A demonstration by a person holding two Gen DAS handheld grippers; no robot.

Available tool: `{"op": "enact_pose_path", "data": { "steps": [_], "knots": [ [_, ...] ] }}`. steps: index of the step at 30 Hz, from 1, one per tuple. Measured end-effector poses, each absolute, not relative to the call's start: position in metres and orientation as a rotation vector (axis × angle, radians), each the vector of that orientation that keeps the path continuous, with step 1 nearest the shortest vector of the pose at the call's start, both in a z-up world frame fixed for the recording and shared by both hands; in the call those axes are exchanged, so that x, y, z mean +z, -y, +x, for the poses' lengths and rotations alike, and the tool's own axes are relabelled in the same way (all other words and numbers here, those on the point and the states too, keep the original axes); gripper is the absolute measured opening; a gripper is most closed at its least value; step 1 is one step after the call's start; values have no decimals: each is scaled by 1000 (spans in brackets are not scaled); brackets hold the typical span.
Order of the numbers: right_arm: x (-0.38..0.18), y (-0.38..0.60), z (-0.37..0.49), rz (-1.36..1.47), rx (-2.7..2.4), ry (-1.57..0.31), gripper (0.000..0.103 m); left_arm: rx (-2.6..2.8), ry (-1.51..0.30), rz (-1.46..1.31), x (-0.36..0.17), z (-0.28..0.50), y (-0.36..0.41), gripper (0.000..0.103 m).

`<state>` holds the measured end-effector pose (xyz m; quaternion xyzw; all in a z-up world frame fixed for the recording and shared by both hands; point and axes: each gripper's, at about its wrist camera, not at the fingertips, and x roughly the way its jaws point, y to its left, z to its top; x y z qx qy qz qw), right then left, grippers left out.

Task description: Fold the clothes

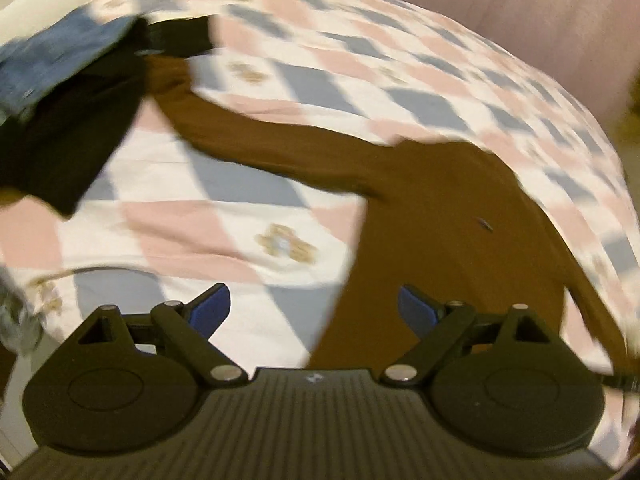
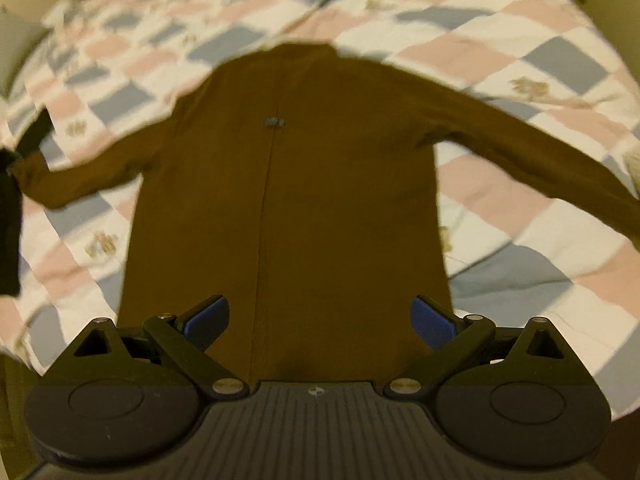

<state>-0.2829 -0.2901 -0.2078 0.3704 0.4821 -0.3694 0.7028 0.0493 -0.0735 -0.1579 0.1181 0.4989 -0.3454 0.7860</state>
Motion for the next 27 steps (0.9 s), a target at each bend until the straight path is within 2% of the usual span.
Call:
{"op": "enact_pose_path", "data": {
  "steps": [7, 16, 19, 21, 23, 25, 26, 27],
  "knots": [
    [-260, 282, -211, 870, -752, -1185, 100, -579, -976, 211, -215, 184, 81, 71],
    [-300, 285, -129, 901, -752, -1284, 100, -495, -915, 167, -287, 335, 124, 71],
    [-307, 289, -115, 898, -746, -1300, 100, -470, -922, 141, -307, 361, 129, 71],
    [-311, 291, -106, 895, -741, -1311, 100, -468, -912, 108, -315, 371, 131, 76],
    [-316, 294, -101, 894, -738, -1322, 100, -468, -885, 87, -319, 373, 133, 76],
    [-319, 297, -101, 896, -740, -1329, 100, -449, -846, 117, -321, 368, 136, 57],
    [-319, 298, -102, 897, -740, -1329, 100, -434, -820, 151, -320, 364, 139, 32],
    [-319, 300, -105, 898, -740, -1326, 100, -422, -800, 179, -318, 359, 141, 15]
  ]
}}
